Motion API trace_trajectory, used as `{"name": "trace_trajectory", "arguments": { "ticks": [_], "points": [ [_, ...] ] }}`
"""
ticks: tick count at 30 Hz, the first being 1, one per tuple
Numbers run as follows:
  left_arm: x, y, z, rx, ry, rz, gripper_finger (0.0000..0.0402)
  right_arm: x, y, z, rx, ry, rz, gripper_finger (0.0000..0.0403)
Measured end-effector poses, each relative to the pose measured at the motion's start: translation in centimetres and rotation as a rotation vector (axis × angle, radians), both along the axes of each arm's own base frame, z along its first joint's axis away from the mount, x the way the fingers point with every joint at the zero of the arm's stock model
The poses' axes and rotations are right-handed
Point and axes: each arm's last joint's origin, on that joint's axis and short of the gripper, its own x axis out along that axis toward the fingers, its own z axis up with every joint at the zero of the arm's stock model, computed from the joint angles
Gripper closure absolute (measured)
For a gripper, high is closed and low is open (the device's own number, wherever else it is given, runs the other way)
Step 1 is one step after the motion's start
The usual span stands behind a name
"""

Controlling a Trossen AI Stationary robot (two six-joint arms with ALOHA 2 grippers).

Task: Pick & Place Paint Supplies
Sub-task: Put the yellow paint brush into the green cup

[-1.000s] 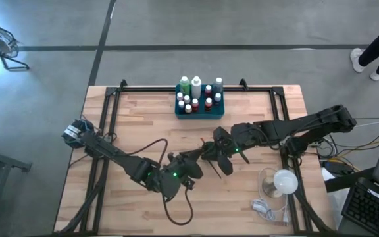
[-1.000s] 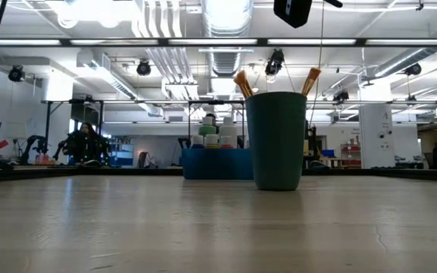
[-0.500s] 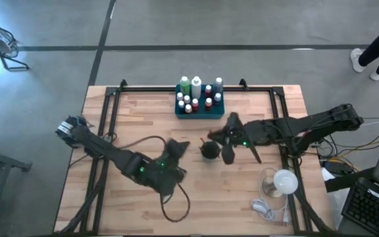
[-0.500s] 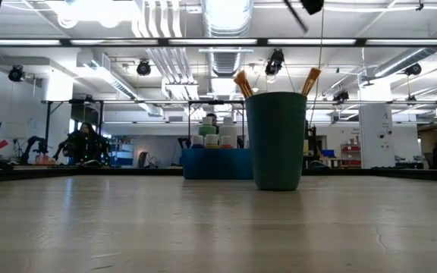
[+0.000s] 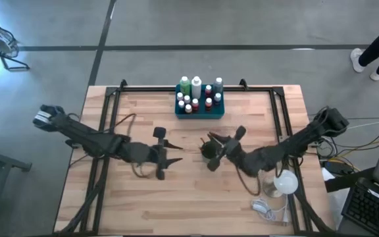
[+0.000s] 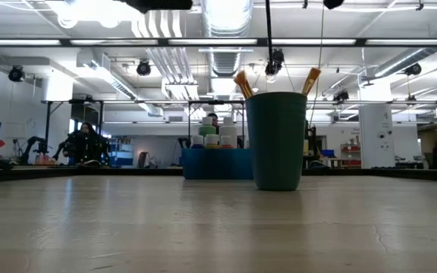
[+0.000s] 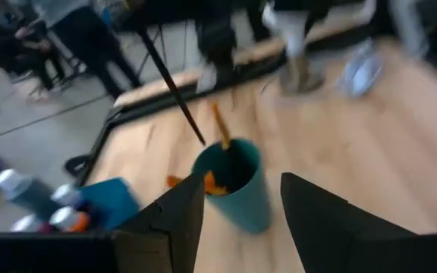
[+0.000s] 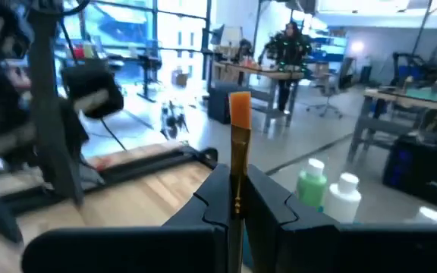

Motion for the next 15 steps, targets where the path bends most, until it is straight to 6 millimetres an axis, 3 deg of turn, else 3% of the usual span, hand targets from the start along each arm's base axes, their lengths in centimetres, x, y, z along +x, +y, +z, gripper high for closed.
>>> {"name": "trace_trajectory", "arguments": {
  "ticks": [7, 15],
  "points": [
    [-2.6, 2.2, -2.8, -0.233, -0.178, -0.092, 0.0232, 0.4, 1.3, -1.9, 0.059, -0.021, -0.032, 0.039],
    [-3.3, 4.1, -5.3, -0.4, -0.224, -0.143, 0.0235, 0.9, 0.1, -5.3, 0.131, -0.002, -0.085, 0.039]
  ]
}}
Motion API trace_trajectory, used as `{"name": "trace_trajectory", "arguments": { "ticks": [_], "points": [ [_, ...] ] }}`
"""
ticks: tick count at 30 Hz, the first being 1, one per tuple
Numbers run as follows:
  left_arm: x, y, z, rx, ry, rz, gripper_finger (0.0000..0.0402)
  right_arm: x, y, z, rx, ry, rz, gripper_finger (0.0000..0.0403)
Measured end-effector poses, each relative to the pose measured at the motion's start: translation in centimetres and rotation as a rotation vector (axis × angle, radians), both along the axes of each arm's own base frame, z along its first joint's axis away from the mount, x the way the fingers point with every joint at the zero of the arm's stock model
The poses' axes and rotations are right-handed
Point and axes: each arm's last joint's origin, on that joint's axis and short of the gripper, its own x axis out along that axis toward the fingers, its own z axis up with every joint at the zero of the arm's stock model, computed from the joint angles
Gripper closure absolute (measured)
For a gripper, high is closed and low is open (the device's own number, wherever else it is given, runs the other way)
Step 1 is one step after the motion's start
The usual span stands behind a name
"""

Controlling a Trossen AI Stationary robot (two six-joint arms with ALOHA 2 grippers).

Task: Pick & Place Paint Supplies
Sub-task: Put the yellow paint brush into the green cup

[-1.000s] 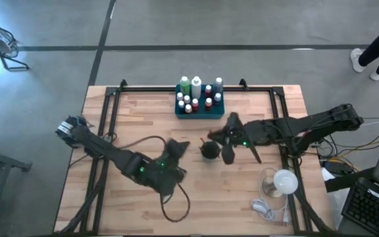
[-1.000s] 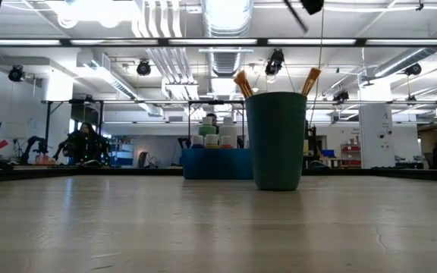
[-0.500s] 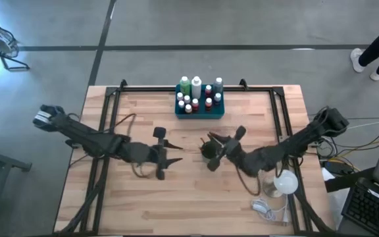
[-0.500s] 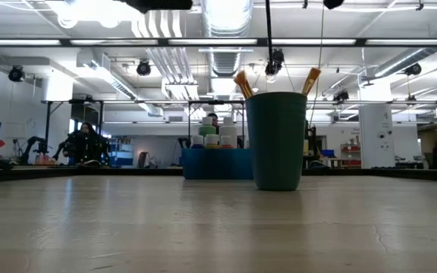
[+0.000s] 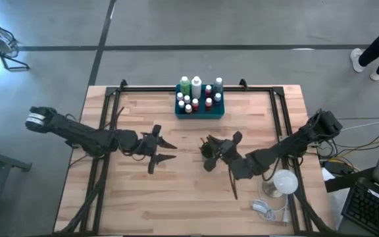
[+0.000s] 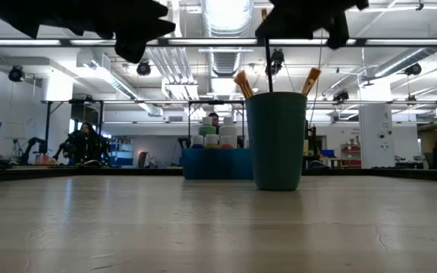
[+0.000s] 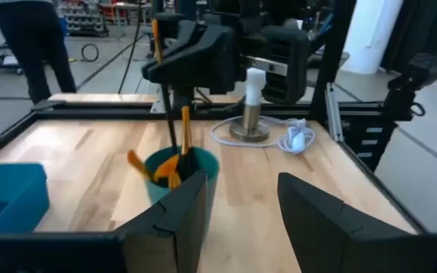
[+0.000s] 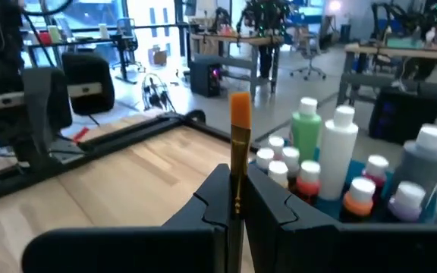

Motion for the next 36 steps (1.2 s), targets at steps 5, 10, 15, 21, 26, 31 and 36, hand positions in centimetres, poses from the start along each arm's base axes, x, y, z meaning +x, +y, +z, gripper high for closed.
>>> {"name": "trace_trajectory", "arguments": {
  "ticks": [5, 10, 15, 21, 26, 31, 36],
  "points": [
    [-0.1, 0.1, -0.5, -0.004, 0.007, 0.004, 0.0234, -0.5, -0.7, -1.6, 0.056, -0.033, -0.025, 0.0391],
    [0.0, 0.1, -0.2, 0.008, -0.006, 0.003, 0.0234, -1.0, -0.9, -3.1, 0.096, -0.038, -0.01, 0.0391],
    [0.1, 0.2, 0.3, 0.022, -0.021, 0.003, 0.0234, -1.0, -1.1, -3.6, 0.112, 0.015, 0.066, 0.0391],
    [0.1, 0.1, 0.5, 0.021, -0.027, 0.003, 0.0234, -0.8, -1.4, -3.8, 0.127, 0.028, 0.089, 0.0391],
    [0.1, 0.1, 0.4, 0.009, -0.025, 0.004, 0.0234, -0.9, -1.4, -3.9, 0.151, 0.029, 0.096, 0.0381],
    [0.1, 0.1, 0.4, 0.01, -0.024, 0.004, 0.0234, -1.0, -1.4, -4.3, 0.182, 0.049, 0.128, 0.0377],
    [0.1, 0.1, 0.4, 0.008, -0.024, 0.004, 0.0234, -1.0, -1.4, -4.4, 0.175, 0.078, 0.139, 0.0373]
  ]
}}
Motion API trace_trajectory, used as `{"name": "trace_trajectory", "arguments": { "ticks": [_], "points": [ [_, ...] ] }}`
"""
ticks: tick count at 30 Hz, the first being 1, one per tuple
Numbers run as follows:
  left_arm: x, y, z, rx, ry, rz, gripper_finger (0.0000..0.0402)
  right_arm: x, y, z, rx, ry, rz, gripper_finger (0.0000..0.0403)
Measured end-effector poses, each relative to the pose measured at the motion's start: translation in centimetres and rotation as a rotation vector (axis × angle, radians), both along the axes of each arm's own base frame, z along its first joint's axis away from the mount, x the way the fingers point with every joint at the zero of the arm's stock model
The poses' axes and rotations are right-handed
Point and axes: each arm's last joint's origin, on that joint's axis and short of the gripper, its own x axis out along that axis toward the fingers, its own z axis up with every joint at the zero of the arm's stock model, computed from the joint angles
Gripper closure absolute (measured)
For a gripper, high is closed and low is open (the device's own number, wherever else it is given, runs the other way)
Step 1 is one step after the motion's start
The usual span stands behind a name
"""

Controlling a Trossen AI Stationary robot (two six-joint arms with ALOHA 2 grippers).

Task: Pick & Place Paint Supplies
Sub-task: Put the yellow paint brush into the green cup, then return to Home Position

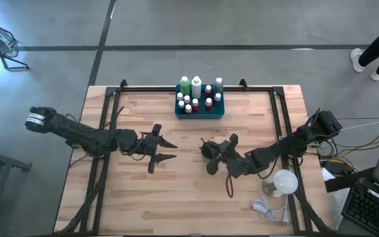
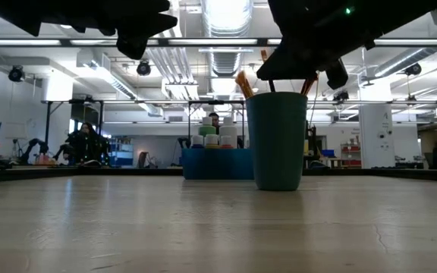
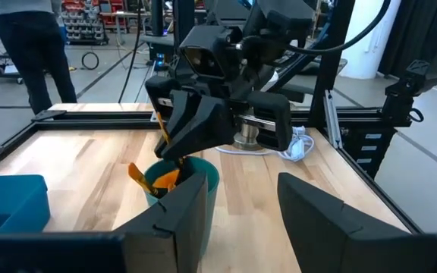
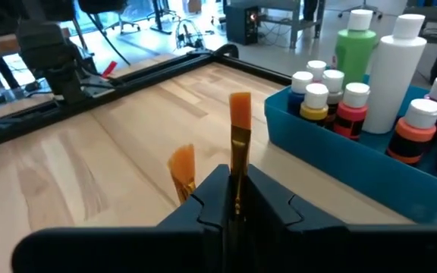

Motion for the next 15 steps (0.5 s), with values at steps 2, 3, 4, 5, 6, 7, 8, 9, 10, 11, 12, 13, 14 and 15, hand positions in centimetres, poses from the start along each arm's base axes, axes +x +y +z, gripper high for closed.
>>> {"name": "trace_trajectory", "arguments": {
  "ticks": [2, 3, 4, 5, 6, 7, 8, 9, 10, 11, 12, 13, 14, 15],
  "points": [
    [-0.01, 0.0, -0.02, -0.002, 0.001, 0.0, 0.0234, -0.02, -0.03, -0.05, -0.003, 0.007, -0.001, 0.0364],
    [-0.01, 0.0, -0.04, -0.001, 0.001, 0.0, 0.0234, -0.04, -0.04, -0.09, -0.005, 0.012, -0.001, 0.0358],
    [-0.01, 0.0, -0.04, 0.003, 0.001, 0.0, 0.0234, -0.05, -0.04, -0.11, -0.006, 0.015, 0.0, 0.0352],
    [-0.01, 0.0, -0.04, 0.005, 0.001, 0.0, 0.0234, -0.05, -0.03, -0.11, -0.006, 0.015, 0.0, 0.0345],
    [0.0, 0.0, -0.02, 0.005, 0.0, 0.0, 0.0234, -0.05, -0.03, -0.1, -0.006, 0.014, 0.0, 0.0338],
    [0.01, 0.0, 0.03, 0.005, -0.001, 0.0, 0.0234, -0.05, -0.03, -0.11, -0.006, 0.015, 0.0, 0.033],
    [0.03, 0.0, 0.1, 0.004, -0.003, 0.0, 0.0234, -0.06, -0.03, -0.12, -0.007, 0.016, 0.0, 0.0322],
    [0.04, -0.01, 0.16, 0.003, -0.005, 0.0, 0.0234, -0.07, -0.04, -0.14, -0.009, 0.02, 0.0, 0.0314],
    [0.05, -0.01, 0.21, 0.003, -0.007, 0.0, 0.0234, -0.08, -0.04, -0.16, -0.01, 0.022, 0.0, 0.0305],
    [0.07, -0.01, 0.28, 0.003, -0.008, 0.0, 0.0234, -0.09, -0.05, -0.18, -0.011, 0.025, 0.0, 0.0297],
    [0.08, -0.02, 0.33, 0.002, -0.009, 0.0, 0.0234, -0.1, -0.05, -0.2, -0.014, 0.028, 0.0, 0.0288],
    [0.09, -0.02, 0.37, 0.0, -0.011, 0.0, 0.0234, -0.12, -0.06, -0.17, -0.016, 0.028, -0.002, 0.028],
    [0.1, -0.02, 0.4, -0.001, -0.012, 0.0, 0.0234, -0.16, -0.08, -0.02, -0.015, 0.025, -0.002, 0.0272],
    [0.1, -0.02, 0.42, -0.005, -0.012, 0.0, 0.0234, -0.22, -0.1, 0.16, -0.018, 0.022, -0.001, 0.0264]
  ]
}}
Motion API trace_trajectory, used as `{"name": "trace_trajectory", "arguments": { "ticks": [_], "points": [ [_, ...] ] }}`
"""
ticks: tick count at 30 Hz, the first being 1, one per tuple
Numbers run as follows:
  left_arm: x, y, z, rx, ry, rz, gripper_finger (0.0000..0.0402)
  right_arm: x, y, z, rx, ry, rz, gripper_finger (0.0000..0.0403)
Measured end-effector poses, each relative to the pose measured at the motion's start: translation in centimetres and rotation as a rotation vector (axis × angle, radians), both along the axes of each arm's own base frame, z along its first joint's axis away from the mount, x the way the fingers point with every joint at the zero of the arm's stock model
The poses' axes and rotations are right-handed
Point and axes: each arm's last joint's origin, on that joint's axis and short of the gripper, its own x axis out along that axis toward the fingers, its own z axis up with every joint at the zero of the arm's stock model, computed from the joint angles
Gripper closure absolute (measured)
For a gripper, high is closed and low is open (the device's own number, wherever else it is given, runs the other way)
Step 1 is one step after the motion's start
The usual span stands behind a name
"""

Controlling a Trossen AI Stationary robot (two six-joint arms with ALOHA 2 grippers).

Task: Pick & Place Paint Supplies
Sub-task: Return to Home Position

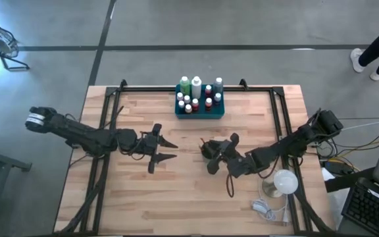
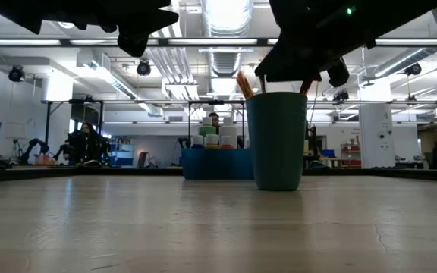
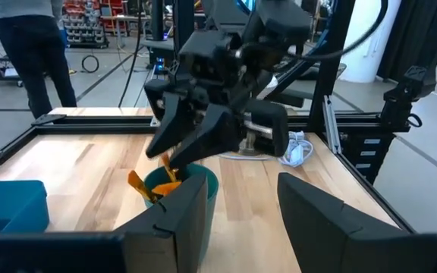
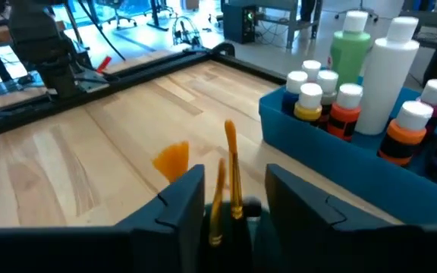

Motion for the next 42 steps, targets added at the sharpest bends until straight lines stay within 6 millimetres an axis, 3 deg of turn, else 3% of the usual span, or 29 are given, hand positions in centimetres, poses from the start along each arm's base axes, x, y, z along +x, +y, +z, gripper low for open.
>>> {"name": "trace_trajectory", "arguments": {
  "ticks": [4, 11, 15, 21, 27, 34, 39, 42],
  "points": [
    [0.0, 0.0, 0.0, -0.025, 0.002, -0.001, 0.0234, -0.3, -0.1, 1.6, -0.04, -0.01, 0.006, 0.024],
    [0.0, 0.0, 0.1, -0.044, 0.001, 0.0, 0.0234, -1.4, -0.6, 6.4, -0.13, -0.05, 0.041, 0.0226],
    [0.0, 0.0, 0.0, -0.056, 0.008, -0.004, 0.0234, -2.4, -0.9, 8.7, -0.161, -0.079, 0.061, 0.0228],
    [-0.6, -0.2, 0.7, -0.065, -0.015, -0.113, 0.0236, -4.6, -0.8, 11.9, -0.159, -0.162, 0.239, 0.025],
    [-3.3, 0.3, 2.0, 0.02, -0.003, -0.122, 0.0236, -6.6, -0.1, 13.8, -0.172, -0.22, 0.346, 0.0286],
    [-8.7, 1.7, 3.3, 0.028, 0.033, 0.005, 0.0247, -8.6, 1.0, 14.9, -0.233, -0.226, 0.436, 0.0343],
    [-11.1, 2.2, 3.5, 0.013, 0.028, 0.037, 0.031, -9.6, 1.5, 14.2, -0.203, -0.152, 0.556, 0.0387],
    [-11.8, 2.4, 3.4, 0.015, 0.036, 0.052, 0.0364, -10.1, 1.5, 13.5, -0.157, -0.089, 0.577, 0.0393]
  ]
}}
